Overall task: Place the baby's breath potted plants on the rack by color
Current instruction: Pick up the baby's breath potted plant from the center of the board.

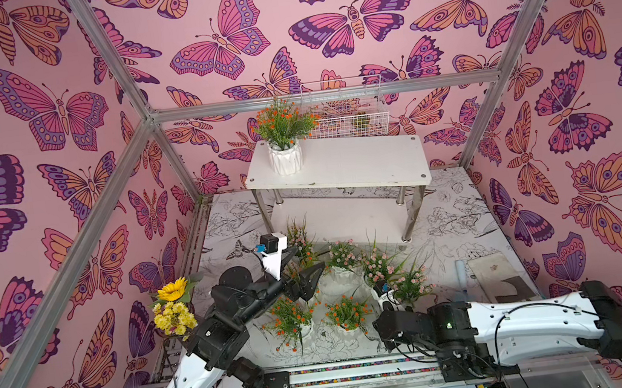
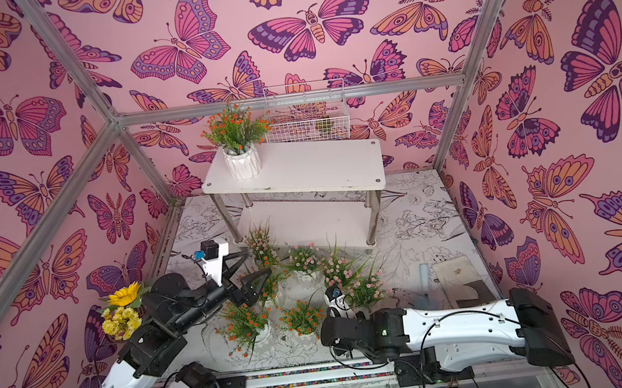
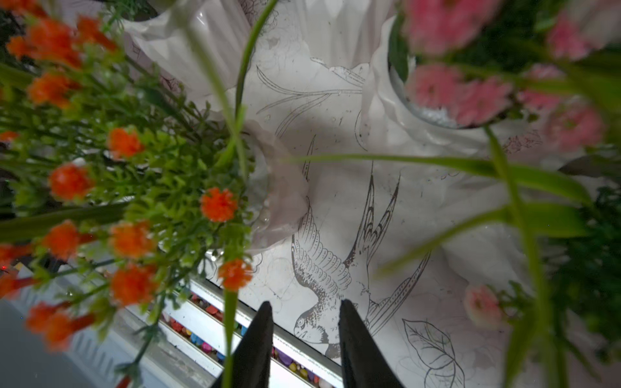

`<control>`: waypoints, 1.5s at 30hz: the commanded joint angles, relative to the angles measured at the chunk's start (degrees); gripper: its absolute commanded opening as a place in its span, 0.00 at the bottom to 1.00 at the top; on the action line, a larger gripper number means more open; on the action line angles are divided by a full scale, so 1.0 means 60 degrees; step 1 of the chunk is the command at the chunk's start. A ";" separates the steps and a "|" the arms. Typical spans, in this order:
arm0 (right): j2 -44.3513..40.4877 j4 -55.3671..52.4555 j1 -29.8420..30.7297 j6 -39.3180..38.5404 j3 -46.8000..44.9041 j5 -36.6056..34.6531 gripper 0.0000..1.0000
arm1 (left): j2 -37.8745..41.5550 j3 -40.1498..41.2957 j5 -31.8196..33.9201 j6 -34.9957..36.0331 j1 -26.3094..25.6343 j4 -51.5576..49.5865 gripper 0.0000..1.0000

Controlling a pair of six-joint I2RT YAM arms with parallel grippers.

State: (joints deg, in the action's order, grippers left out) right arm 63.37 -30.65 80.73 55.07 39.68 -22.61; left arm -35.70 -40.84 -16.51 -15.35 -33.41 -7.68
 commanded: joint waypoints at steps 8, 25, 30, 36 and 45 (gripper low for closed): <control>0.0638 0.0882 0.0054 0.0634 0.0137 -0.1068 0.33 | 0.0083 -0.0122 -0.0010 0.0194 -0.0035 -0.0389 1.00; 0.1585 0.0934 0.0048 0.0411 0.0842 -0.1474 0.32 | 0.0150 -0.0046 0.0040 0.0116 -0.0054 -0.0385 1.00; 0.1768 0.0888 0.0022 0.0426 0.0941 -0.1558 0.32 | 0.0164 -0.0036 0.0042 0.0124 -0.0054 -0.0388 1.00; 0.1945 0.1113 -0.0022 0.0392 0.0960 -0.1476 0.32 | 0.0201 0.0024 0.0067 0.0094 -0.0047 -0.0395 1.00; 0.2396 0.1516 -0.0150 0.0344 0.1018 -0.1131 0.31 | 0.0296 0.0093 0.0117 0.0072 -0.0045 -0.0418 1.00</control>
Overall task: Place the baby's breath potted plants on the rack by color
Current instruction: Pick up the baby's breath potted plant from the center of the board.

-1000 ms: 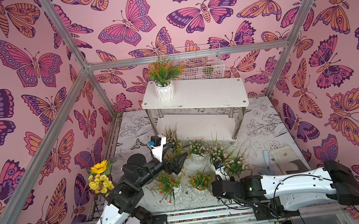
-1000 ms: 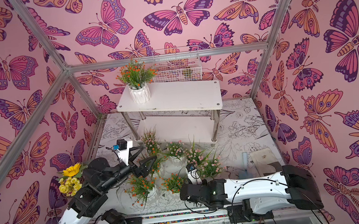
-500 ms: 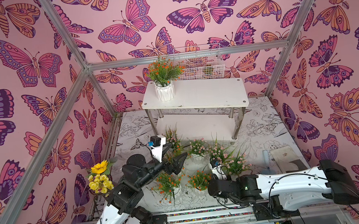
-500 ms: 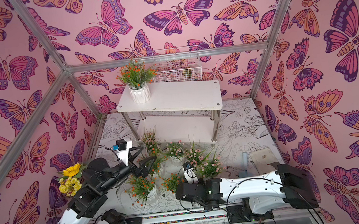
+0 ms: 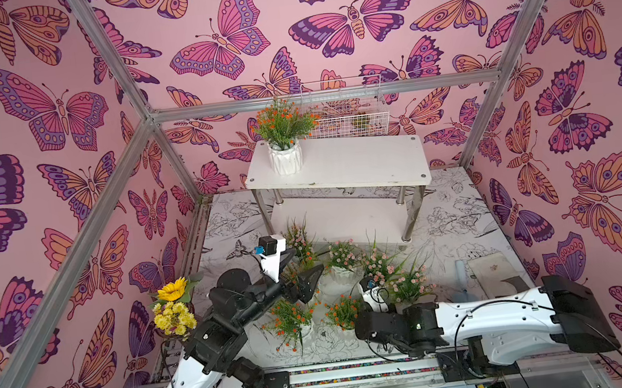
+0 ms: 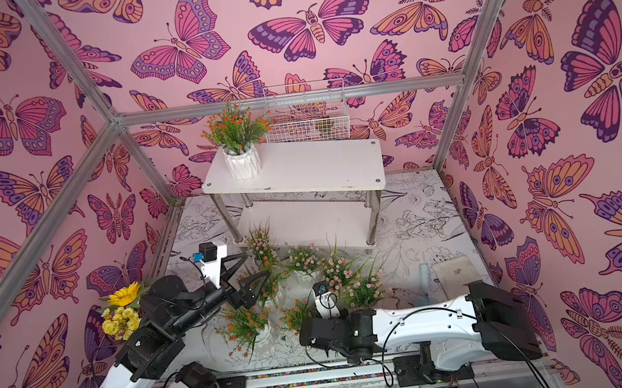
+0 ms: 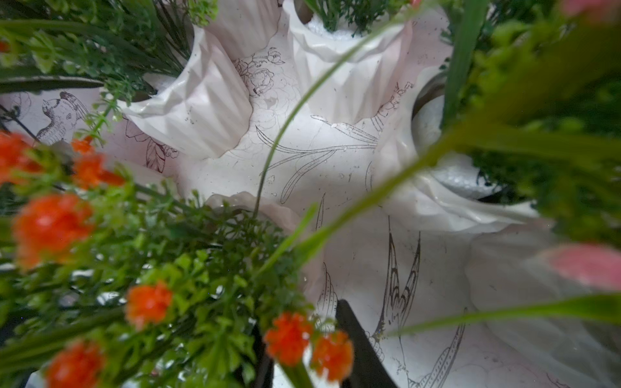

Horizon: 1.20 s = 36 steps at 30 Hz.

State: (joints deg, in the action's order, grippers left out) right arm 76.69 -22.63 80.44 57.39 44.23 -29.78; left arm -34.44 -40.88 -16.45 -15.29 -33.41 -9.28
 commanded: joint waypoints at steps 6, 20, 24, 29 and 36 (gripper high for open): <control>0.0425 0.0362 -0.0237 0.0008 0.0261 0.0259 0.30 | 0.0047 0.0112 0.0143 0.0080 -0.0051 -0.0167 1.00; 0.0928 0.0643 -0.0503 0.0125 0.0333 0.0751 0.25 | 0.0012 0.0112 0.0160 0.0086 -0.0042 -0.0167 1.00; 0.1018 0.0604 -0.0588 0.0182 0.0342 0.0840 0.18 | 0.0026 0.0142 0.0178 0.0075 -0.0047 -0.0167 1.00; 0.0940 0.0498 -0.0692 0.0217 0.0305 0.0892 0.05 | 0.0026 0.0152 0.0194 0.0073 -0.0055 -0.0167 1.00; 0.0471 0.0137 -0.0995 -0.0252 0.0450 0.1053 0.00 | 0.0008 0.0134 0.0286 0.0074 -0.0051 -0.0167 1.00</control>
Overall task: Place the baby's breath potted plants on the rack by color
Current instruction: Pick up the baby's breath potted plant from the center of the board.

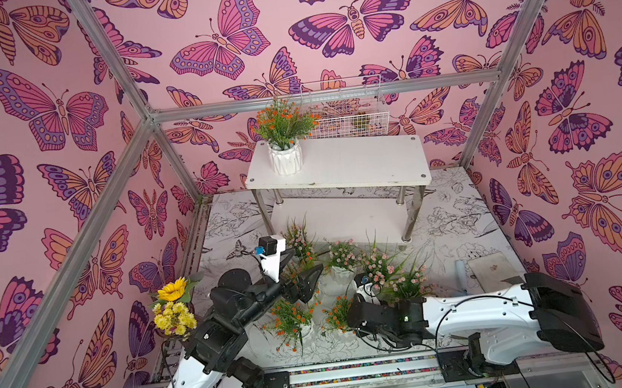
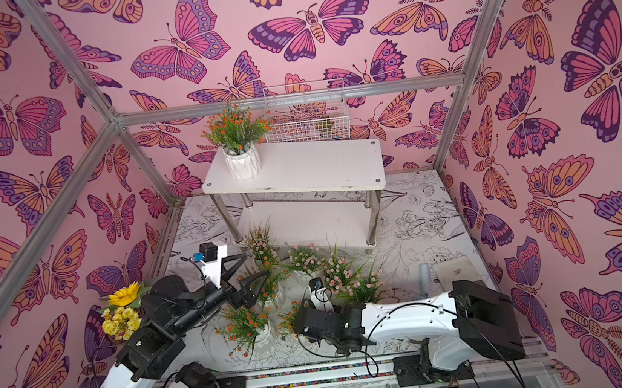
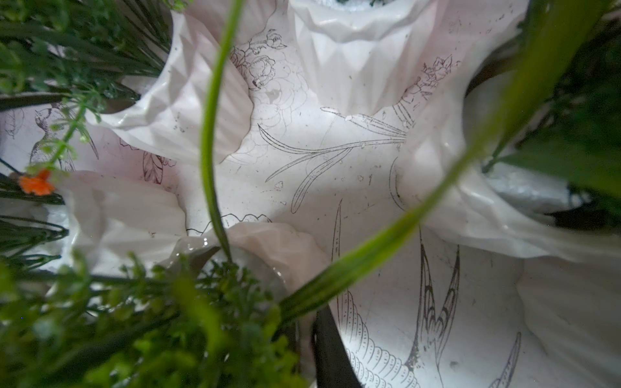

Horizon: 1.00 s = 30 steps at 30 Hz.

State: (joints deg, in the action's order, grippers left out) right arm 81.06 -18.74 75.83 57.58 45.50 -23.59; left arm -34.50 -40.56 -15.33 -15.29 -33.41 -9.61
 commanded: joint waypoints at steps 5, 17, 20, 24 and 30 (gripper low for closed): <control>-0.0605 -0.1199 -0.0411 -0.0945 0.0824 0.0148 0.00 | -0.0035 0.0014 0.0182 0.0120 -0.0051 -0.0113 1.00; -0.1543 -0.2121 -0.1673 -0.2402 0.1617 0.2096 0.00 | -0.0357 -0.0127 0.0495 0.0362 -0.0054 -0.0073 1.00; -0.1722 -0.2089 -0.2070 -0.2603 0.1666 0.2698 0.00 | -0.0430 -0.0128 0.0539 0.0424 -0.0052 -0.0067 1.00; -0.1838 -0.2372 -0.2487 -0.2908 0.1993 0.3233 0.00 | -0.0474 -0.0043 0.0569 0.0509 -0.0042 -0.0026 1.00; -0.1982 -0.3216 -0.3151 -0.3481 0.3003 0.3980 0.00 | -0.0423 0.0177 0.0220 0.0816 -0.0053 0.0216 1.00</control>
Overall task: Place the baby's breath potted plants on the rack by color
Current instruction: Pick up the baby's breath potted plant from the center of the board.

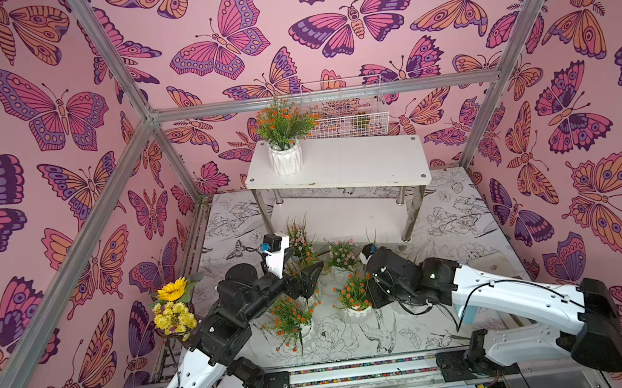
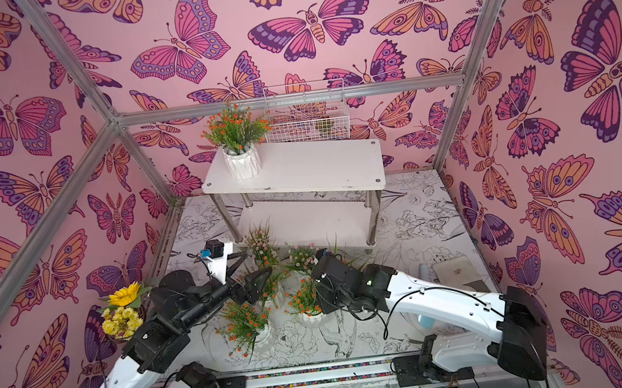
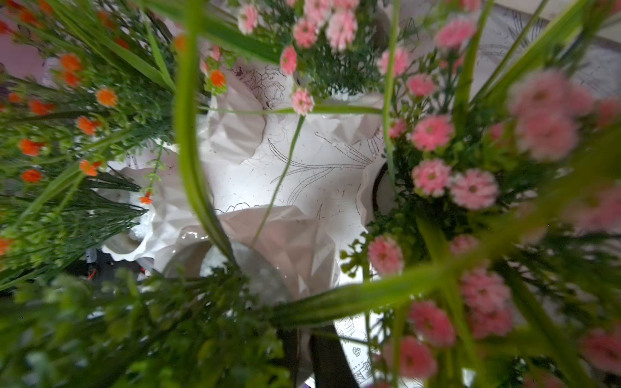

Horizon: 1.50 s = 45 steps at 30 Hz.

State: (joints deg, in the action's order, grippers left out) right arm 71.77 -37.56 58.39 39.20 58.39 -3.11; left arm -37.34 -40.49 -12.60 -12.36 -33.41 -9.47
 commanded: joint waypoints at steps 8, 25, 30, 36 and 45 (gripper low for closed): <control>-0.0527 -0.1484 -0.1061 -0.1180 0.2613 0.1075 0.00 | 0.0174 0.0526 -0.0552 0.0818 -0.0043 0.0479 1.00; -0.0359 -0.2553 -0.2298 -0.2035 0.4030 0.1531 0.00 | -0.0658 0.0938 -0.1958 0.1756 -0.1006 0.2334 1.00; -0.0243 -0.2532 -0.2351 -0.2035 0.4067 0.1686 0.00 | -0.1391 0.0868 -0.1340 0.2170 -0.1768 0.3074 1.00; -0.0179 -0.2537 -0.2378 -0.2041 0.4140 0.1732 0.00 | -0.2362 0.0461 -0.0075 0.2807 -0.2964 0.3617 1.00; -0.0122 -0.2513 -0.2374 -0.2025 0.4126 0.1896 0.00 | -0.3554 -0.0047 0.0808 0.2873 -0.3438 0.4131 1.00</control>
State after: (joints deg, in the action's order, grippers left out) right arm 71.53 -54.68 44.60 26.98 80.09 6.59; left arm -58.00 -39.24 -10.96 4.01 -53.47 11.90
